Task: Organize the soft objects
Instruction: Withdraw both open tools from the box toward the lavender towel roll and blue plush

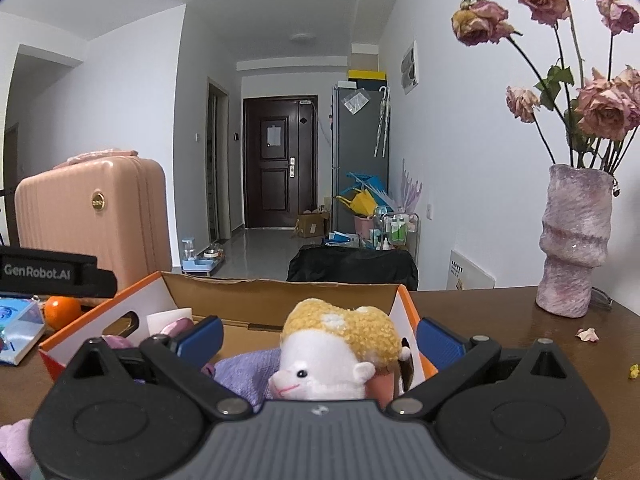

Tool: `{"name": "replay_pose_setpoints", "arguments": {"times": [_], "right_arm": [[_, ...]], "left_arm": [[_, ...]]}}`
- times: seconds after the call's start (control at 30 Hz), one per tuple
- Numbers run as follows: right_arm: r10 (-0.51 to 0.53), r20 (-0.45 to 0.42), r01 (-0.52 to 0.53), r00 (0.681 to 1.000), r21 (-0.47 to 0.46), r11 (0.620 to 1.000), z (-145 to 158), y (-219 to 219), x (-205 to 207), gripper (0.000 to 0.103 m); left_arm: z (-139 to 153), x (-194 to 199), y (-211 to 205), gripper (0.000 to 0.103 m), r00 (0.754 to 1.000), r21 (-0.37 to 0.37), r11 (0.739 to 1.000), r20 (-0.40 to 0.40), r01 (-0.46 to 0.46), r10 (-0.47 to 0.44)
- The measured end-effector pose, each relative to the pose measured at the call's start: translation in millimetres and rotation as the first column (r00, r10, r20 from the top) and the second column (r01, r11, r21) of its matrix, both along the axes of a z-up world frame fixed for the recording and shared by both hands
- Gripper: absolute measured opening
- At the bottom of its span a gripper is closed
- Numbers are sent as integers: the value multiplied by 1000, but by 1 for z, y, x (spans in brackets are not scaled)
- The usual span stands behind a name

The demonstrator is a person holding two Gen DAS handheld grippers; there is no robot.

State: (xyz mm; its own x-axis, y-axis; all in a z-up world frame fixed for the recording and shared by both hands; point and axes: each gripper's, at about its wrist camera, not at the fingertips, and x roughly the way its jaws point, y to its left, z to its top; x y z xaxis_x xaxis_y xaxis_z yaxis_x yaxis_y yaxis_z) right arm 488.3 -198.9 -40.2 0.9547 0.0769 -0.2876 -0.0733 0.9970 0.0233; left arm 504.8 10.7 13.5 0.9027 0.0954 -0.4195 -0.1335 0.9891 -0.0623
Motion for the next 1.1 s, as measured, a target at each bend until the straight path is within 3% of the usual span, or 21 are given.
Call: {"name": "replay_pose_setpoints", "arguments": {"times": [1.1], "right_arm": [[40, 17, -39, 999, -43, 998, -8, -13, -111, 103]], "left_arm": [[-15, -116, 17, 103, 1000, 30, 1000, -16, -9, 9]]}}
